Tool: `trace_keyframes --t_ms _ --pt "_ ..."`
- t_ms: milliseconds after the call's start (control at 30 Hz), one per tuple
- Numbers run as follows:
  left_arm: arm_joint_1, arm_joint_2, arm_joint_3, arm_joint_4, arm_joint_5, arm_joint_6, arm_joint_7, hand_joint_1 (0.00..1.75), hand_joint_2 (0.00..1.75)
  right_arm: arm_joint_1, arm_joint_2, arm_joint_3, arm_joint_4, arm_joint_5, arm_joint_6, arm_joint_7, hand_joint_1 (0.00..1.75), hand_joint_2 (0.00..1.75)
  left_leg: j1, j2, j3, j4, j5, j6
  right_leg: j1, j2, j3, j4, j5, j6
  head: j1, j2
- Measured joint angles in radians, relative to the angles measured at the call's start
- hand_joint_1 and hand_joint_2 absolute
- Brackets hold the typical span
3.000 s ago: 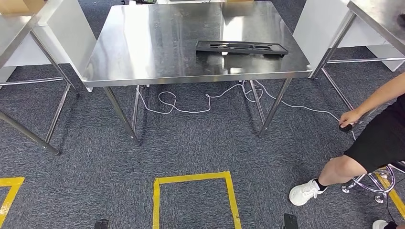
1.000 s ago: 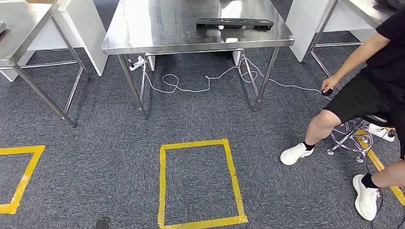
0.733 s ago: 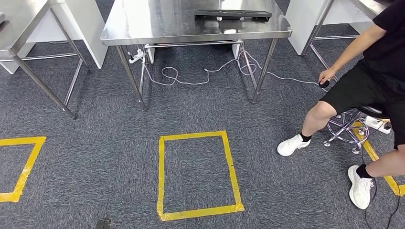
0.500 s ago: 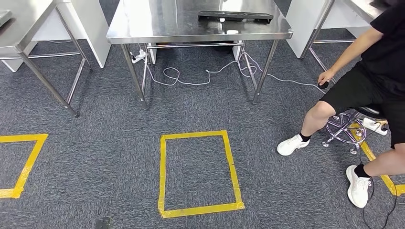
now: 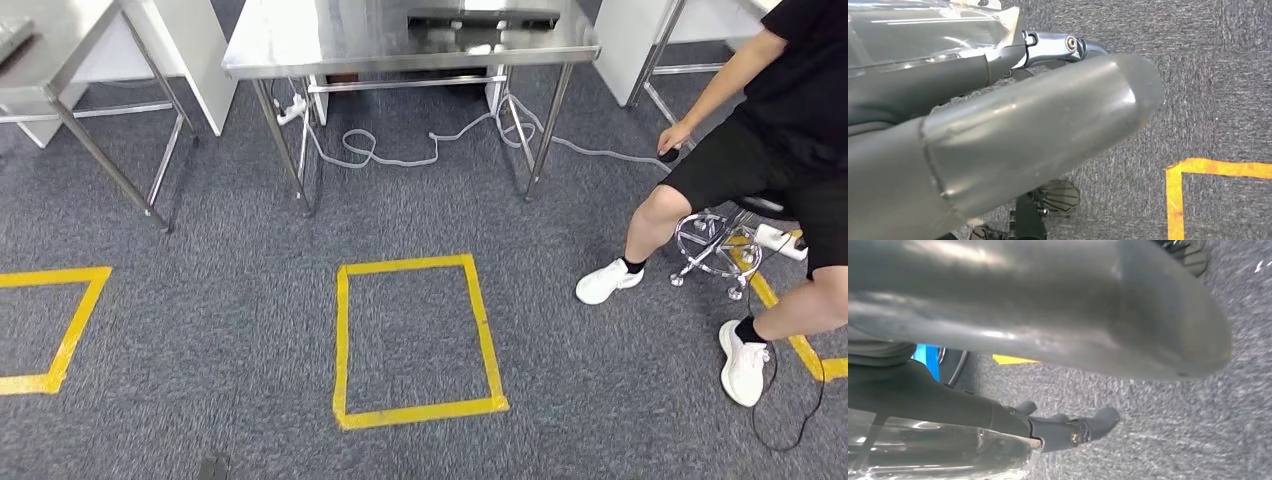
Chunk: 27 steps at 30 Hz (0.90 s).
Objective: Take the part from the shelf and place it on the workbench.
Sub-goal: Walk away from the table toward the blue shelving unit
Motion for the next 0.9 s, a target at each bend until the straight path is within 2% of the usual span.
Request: trace_keyframes --t_ms 33,67,133,167,200,233,267,333,367,400,433,567,733,900 --pt "0.002 0.000 -0.001 0.000 0.003 0.002 -0.002 0.00 0.00 0.001 0.000 0.000 0.000 0.001 0.000 0.000 0.00 0.00 0.004 -0.001 -0.010 0.026 -0.025 -0.002 -0.001 -0.002 -0.003 0.001 0.005 -0.011 -0.002 0.000" --pt "0.003 0.001 -0.001 0.000 0.006 0.004 -0.004 0.00 0.00 0.001 0.000 0.000 0.000 0.002 0.000 0.001 0.00 0.00 0.006 -0.003 -0.028 0.072 -0.063 -0.005 0.000 -0.003 -0.008 0.000 0.011 -0.022 -0.004 0.000" --pt "0.005 0.001 -0.001 0.000 0.009 0.007 -0.007 0.00 0.00 0.002 0.001 0.000 0.000 0.004 0.000 0.001 0.00 0.00 0.006 -0.007 -0.076 0.205 -0.149 -0.007 0.008 -0.005 -0.020 0.001 0.020 -0.037 -0.005 0.000" --pt "0.006 0.001 -0.001 0.000 0.010 0.008 -0.008 0.00 0.00 0.003 0.001 0.000 0.000 0.005 0.000 0.001 0.00 0.00 0.005 -0.008 -0.093 0.260 -0.173 -0.007 0.012 -0.005 -0.025 0.002 0.023 -0.040 -0.005 0.000" --pt "0.008 0.002 -0.001 0.000 0.011 0.010 -0.009 0.00 0.00 0.004 0.002 0.000 0.000 0.005 0.000 0.001 0.00 0.00 0.005 -0.009 -0.094 0.286 -0.178 -0.005 0.016 -0.005 -0.028 0.003 0.025 -0.042 -0.005 0.000" --pt "0.010 0.002 -0.001 0.000 0.012 0.012 -0.009 0.00 0.00 0.005 0.002 0.000 0.000 0.006 0.001 0.001 0.00 0.00 0.004 -0.010 -0.076 0.273 -0.163 -0.001 0.020 -0.005 -0.027 0.003 0.026 -0.043 -0.005 0.000" --pt "0.012 0.002 -0.001 0.000 0.012 0.014 -0.010 0.00 0.00 0.006 0.002 0.000 0.000 0.006 0.001 0.001 0.00 0.00 0.001 -0.010 -0.040 0.224 -0.136 0.007 0.024 -0.004 -0.024 0.003 0.027 -0.044 -0.006 0.000" --pt "0.013 0.003 -0.001 0.000 0.012 0.014 -0.011 0.00 0.00 0.007 0.004 0.000 0.000 0.006 0.001 0.001 0.00 0.00 -0.007 -0.012 0.044 0.090 -0.087 0.030 0.029 -0.003 -0.022 0.004 0.027 -0.043 -0.004 0.000" --pt "0.013 0.004 -0.001 0.000 0.012 0.015 -0.012 0.00 0.00 0.006 0.006 0.000 0.001 0.006 0.001 0.001 0.00 0.00 -0.012 -0.011 0.070 0.045 -0.076 0.039 0.030 -0.003 -0.023 0.004 0.028 -0.041 -0.003 0.000" --pt "0.013 0.005 -0.001 0.000 0.012 0.015 -0.013 0.00 0.00 0.004 0.008 0.000 0.001 0.007 0.001 0.001 0.00 0.00 -0.017 -0.010 0.083 0.020 -0.073 0.044 0.030 -0.003 -0.025 0.004 0.029 -0.038 -0.003 0.000" --pt "0.014 0.006 -0.001 0.000 0.013 0.015 -0.013 0.00 0.00 0.003 0.009 0.000 0.001 0.007 0.002 0.001 0.00 0.00 -0.020 -0.008 0.087 0.008 -0.073 0.044 0.033 -0.004 -0.028 0.006 0.029 -0.036 -0.002 0.000" --pt "0.014 0.006 -0.001 0.000 0.018 0.018 -0.015 0.00 0.00 0.002 0.008 0.000 0.001 0.008 0.002 0.001 0.00 0.00 -0.028 -0.006 0.086 -0.007 -0.074 0.030 0.030 -0.005 -0.038 0.008 0.031 -0.029 -0.003 0.000" --pt "0.014 0.004 -0.001 0.000 0.023 0.033 -0.018 0.00 0.00 0.001 0.007 0.000 0.001 0.010 0.004 0.002 0.00 0.00 -0.033 -0.006 0.081 -0.001 -0.075 0.033 0.024 -0.004 -0.045 0.006 0.036 -0.019 -0.003 0.000" --pt "0.014 0.004 -0.001 0.000 0.026 0.036 -0.019 0.00 0.00 0.001 0.008 0.001 0.001 0.012 0.006 0.008 0.00 0.00 -0.036 -0.006 0.074 0.006 -0.075 0.045 0.020 -0.004 -0.050 0.004 0.041 -0.006 -0.003 0.000"
